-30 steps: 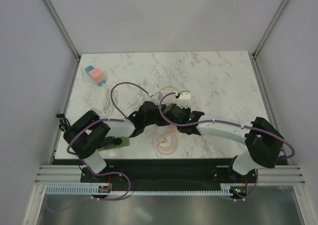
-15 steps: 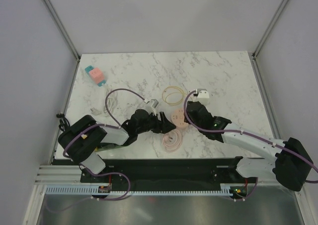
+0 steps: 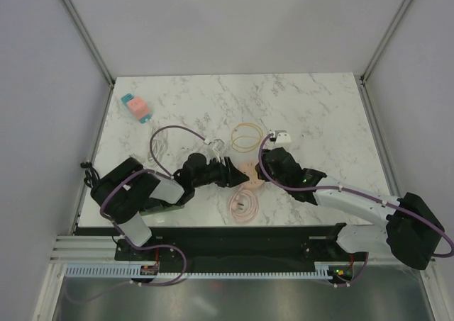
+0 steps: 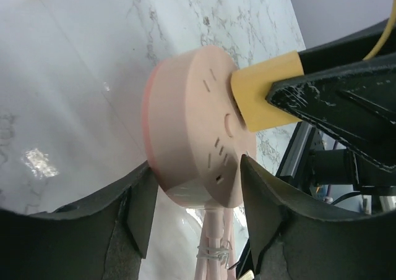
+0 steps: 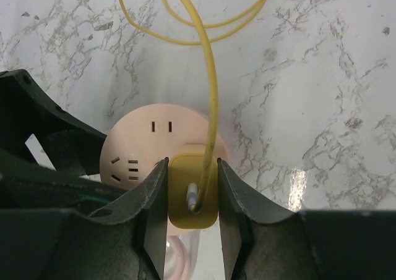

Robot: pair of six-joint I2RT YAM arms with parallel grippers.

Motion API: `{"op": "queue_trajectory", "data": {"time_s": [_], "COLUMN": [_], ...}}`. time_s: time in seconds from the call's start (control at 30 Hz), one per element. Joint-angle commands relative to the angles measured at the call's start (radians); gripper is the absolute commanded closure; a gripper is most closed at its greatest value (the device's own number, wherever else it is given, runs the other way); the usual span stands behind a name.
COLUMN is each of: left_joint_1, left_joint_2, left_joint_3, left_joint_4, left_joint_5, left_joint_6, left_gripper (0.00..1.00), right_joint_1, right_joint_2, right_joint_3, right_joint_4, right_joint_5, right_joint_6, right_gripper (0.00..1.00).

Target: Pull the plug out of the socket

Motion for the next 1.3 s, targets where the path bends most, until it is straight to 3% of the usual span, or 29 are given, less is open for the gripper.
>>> {"op": "queue_trajectory", "data": {"time_s": [0.0, 0.23, 0.27, 0.63, 1.0, 1.1, 1.13, 1.17, 1.27], "left_joint_1": [0.039, 0.064, 0.064, 0.054, 0.050, 0.045, 0.044, 0.042, 0.031], "left_joint_2": [0.045, 0.109, 0.111, 0.169, 0.186, 0.171, 0.162, 0.154, 0.111], "left_joint_3": [-0.014, 0.049, 0.057, 0.184, 0.225, 0.210, 0.199, 0.178, 0.149], "left_joint_4": [0.130, 0.080, 0.030, -0.291, -0.341, -0.310, -0.283, -0.258, -0.184], "left_joint_5": [0.060, 0.100, 0.090, -0.069, -0.052, -0.039, -0.038, -0.035, -0.008], "left_joint_6": [-0.048, -0.082, -0.080, -0.103, -0.086, -0.074, -0.071, -0.065, -0.037], "left_gripper": [0.40, 0.86, 0.98, 0.98, 0.98, 0.81, 0.61, 0.52, 0.36], "right_joint_1": [-0.002, 0.009, 0.018, 0.078, 0.054, -0.009, -0.050, -0.069, -0.144], "right_joint_2": [0.000, 0.069, 0.079, 0.125, 0.048, 0.069, 0.079, 0.089, 0.129], "right_joint_3": [-0.002, 0.008, 0.014, 0.161, 0.337, 0.377, 0.388, 0.406, 0.445], "right_joint_4": [0.132, 0.170, 0.168, 0.003, -0.186, -0.233, -0.243, -0.252, -0.266], "right_joint_5": [-0.045, -0.076, -0.057, 0.165, 0.236, 0.222, 0.213, 0.201, 0.188], "right_joint_6": [0.002, 0.008, 0.010, 0.020, -0.053, -0.079, -0.085, -0.090, -0.115], "right_gripper": [1.00, 1.00, 1.00, 1.00, 1.00, 1.00, 1.00, 1.00, 1.00]}}
